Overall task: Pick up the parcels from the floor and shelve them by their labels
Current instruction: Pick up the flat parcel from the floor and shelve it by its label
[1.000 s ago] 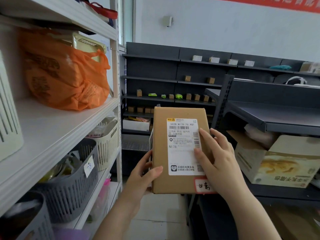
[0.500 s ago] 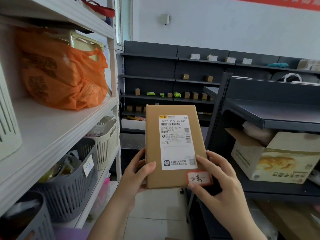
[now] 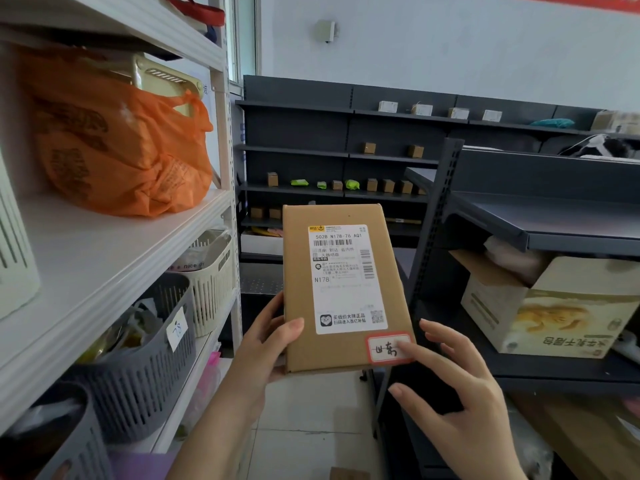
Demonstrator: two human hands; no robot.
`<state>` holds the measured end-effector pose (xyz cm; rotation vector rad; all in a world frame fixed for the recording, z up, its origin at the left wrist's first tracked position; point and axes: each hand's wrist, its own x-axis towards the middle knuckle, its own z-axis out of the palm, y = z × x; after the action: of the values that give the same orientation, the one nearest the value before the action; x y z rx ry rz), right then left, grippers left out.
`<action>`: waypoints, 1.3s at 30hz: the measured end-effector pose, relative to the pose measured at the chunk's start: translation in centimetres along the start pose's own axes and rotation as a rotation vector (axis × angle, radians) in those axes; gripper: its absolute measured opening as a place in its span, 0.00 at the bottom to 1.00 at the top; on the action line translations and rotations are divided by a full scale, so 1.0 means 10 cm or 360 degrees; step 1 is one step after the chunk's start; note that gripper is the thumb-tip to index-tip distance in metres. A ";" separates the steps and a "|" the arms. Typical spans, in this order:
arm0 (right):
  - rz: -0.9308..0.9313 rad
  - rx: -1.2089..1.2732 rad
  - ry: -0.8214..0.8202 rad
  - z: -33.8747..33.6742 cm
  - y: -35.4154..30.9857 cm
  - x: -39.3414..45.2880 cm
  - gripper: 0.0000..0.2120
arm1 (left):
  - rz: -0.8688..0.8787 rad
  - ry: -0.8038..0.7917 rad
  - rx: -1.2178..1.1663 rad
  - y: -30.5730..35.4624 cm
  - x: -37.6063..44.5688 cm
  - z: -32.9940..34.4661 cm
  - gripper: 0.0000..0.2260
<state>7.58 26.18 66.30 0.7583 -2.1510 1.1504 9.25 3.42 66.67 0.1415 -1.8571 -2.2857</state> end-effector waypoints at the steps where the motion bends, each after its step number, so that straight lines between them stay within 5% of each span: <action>1: -0.0003 -0.0002 0.0003 0.00 0.00 -0.01 0.21 | -0.0005 -0.0003 0.0001 0.00 0.00 0.00 0.38; 6: 0.0050 0.0008 0.0006 -0.02 -0.01 -0.03 0.22 | -0.0052 -0.0049 0.0006 -0.01 0.02 0.02 0.38; 14: 0.0485 0.0277 -0.0185 -0.05 -0.02 -0.12 0.40 | -0.0113 -0.0192 -0.0055 -0.04 0.03 0.15 0.35; 21: 0.0768 0.0621 -0.0085 -0.17 -0.12 -0.19 0.37 | -0.0149 -0.0371 -0.0046 -0.05 0.02 0.31 0.37; 34: 0.0980 0.0528 0.0173 -0.56 -0.21 -0.39 0.34 | -0.0070 -0.0602 -0.0016 -0.09 -0.06 0.71 0.51; 39: 0.1020 0.0533 0.0300 -0.67 -0.25 -0.48 0.37 | -0.0019 -0.0719 0.0047 -0.08 -0.10 0.82 0.45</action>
<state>14.04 31.76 67.22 0.0572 -2.1182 1.8545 8.52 11.61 67.53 -0.3935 -2.0912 -2.4503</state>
